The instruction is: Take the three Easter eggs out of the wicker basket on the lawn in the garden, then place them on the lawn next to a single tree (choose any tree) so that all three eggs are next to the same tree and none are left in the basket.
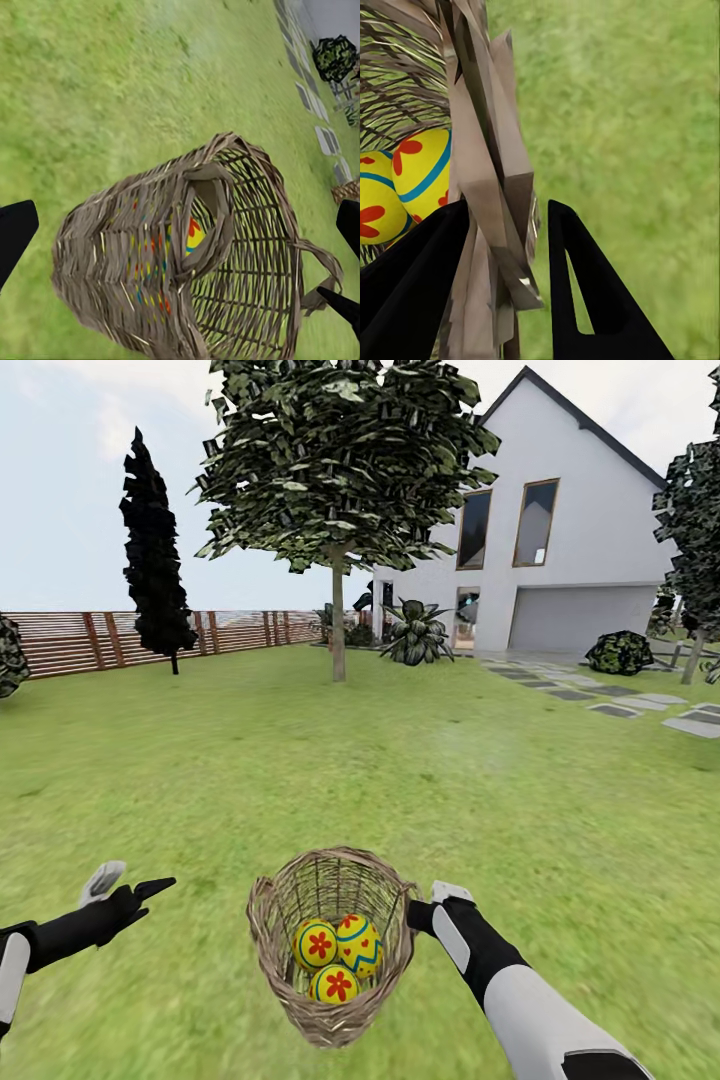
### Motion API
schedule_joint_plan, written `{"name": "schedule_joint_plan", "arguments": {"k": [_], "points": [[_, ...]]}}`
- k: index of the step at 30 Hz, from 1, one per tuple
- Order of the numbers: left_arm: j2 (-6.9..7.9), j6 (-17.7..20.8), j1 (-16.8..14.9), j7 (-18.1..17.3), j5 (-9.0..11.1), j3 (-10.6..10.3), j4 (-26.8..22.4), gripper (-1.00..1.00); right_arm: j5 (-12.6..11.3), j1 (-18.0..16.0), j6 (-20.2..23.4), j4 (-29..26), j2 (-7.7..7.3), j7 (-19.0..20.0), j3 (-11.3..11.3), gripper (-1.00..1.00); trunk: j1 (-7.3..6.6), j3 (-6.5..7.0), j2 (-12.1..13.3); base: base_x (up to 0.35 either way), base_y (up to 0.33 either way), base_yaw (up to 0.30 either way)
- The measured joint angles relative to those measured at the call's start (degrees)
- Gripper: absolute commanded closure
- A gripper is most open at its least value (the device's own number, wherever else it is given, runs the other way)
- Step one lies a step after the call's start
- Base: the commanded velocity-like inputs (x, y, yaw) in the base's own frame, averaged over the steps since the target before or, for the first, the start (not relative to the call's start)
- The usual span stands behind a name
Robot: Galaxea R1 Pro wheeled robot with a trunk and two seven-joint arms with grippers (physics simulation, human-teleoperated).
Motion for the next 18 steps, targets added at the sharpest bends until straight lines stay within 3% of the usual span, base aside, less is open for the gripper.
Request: {"name": "schedule_joint_plan", "arguments": {"k": [18], "points": [[0.08,0.0,0.0,0.06,-0.12,0.02,0.0,-1.0,0.07,0.0,0.07,0.0,0.01,0.0,0.02,1.0,0.0,0.0,0.01,0.333,0.0,0.0]]}}
